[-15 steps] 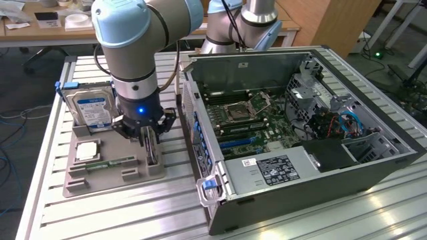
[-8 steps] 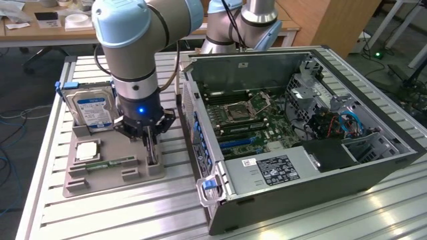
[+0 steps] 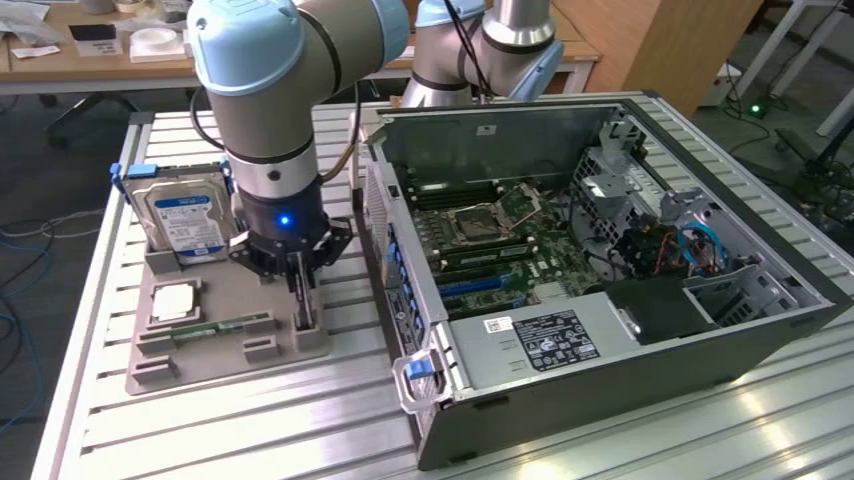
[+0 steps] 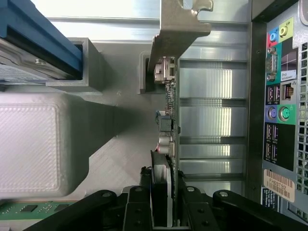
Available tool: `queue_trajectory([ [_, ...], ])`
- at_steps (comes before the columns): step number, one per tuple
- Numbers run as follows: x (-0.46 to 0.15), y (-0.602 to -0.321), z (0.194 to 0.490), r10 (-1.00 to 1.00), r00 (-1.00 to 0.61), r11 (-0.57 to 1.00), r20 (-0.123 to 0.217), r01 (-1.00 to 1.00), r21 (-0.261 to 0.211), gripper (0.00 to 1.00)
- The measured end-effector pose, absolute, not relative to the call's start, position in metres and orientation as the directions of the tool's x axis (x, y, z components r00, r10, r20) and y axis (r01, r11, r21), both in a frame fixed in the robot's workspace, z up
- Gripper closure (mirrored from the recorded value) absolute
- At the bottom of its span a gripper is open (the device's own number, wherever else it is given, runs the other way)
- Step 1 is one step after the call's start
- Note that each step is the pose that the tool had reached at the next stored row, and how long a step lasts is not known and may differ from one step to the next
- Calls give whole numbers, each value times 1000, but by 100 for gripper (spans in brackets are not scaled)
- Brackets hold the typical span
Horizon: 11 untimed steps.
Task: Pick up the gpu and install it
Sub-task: 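Pick up the gpu and move the gpu toward the slot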
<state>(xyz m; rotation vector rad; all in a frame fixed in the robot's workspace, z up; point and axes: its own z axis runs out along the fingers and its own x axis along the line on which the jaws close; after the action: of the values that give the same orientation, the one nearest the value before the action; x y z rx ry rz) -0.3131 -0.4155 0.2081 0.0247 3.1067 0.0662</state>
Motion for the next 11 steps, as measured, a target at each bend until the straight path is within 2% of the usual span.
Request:
queue_trajectory([
  [11, -313, -415, 208, 17, -999, 999, -34, 15, 43, 73],
])
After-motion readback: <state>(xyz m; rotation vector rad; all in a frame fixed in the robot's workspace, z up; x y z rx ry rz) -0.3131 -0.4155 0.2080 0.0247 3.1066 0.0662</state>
